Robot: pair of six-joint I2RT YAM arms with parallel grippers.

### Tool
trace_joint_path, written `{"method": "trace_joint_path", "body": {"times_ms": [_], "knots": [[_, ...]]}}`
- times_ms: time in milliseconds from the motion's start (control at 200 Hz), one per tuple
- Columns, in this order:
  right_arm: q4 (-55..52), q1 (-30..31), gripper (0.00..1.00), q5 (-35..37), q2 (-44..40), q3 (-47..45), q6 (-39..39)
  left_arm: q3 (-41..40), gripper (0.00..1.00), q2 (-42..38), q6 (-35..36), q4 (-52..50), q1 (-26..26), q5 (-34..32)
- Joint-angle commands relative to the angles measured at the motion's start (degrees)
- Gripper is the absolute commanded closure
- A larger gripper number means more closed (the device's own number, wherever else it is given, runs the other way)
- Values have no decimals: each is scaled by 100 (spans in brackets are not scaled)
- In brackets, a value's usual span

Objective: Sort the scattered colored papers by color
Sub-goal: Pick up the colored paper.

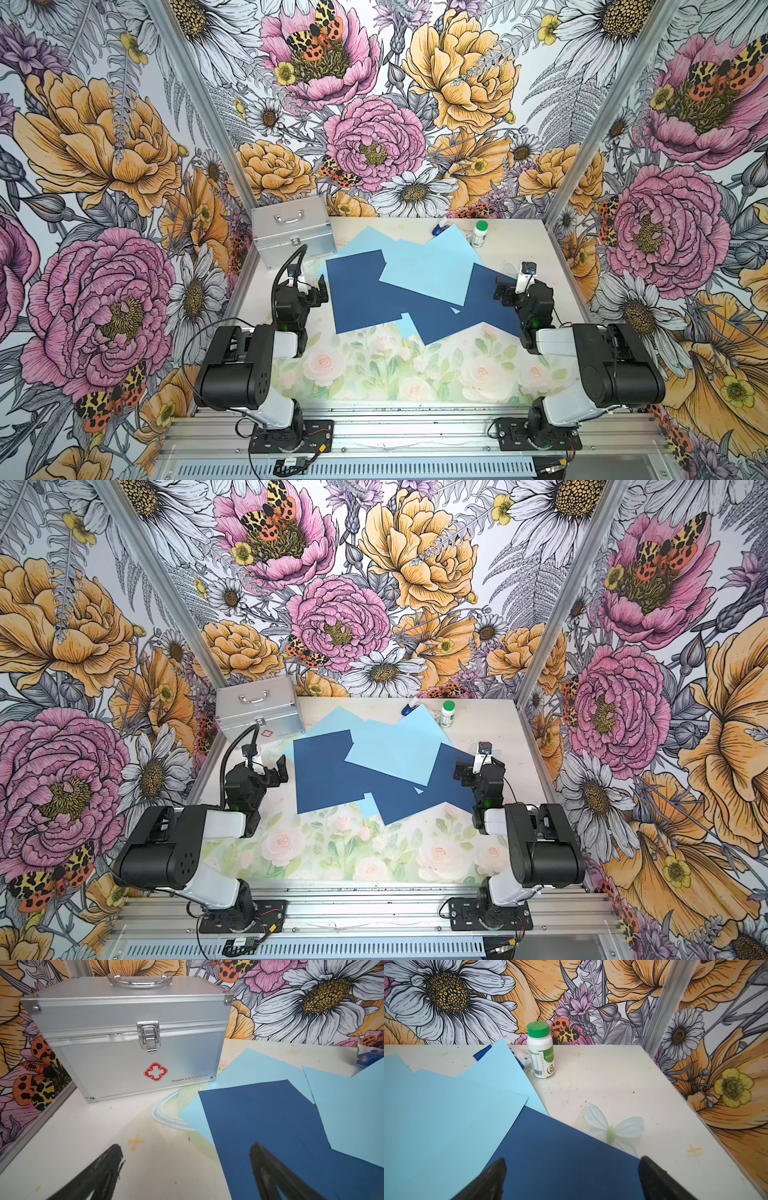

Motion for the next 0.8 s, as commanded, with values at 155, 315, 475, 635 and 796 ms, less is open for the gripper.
{"method": "trace_joint_path", "body": {"times_ms": [155,315,475,635,796], "knots": [[-10,4,0,-31,-35,35,-19,52,2,6,61,170,-15,-47],[-14,-13,1,-66,-34,46,-5,52,2,4,54,169,-12,-31],[-25,-31,1,-104,-25,59,7,52,2,6,57,170,8,-9],[-14,-123,1,-253,-18,55,78,53,2,5,56,177,9,-7],[-17,-126,1,-251,-16,55,71,55,2,6,57,174,9,-7]]}}
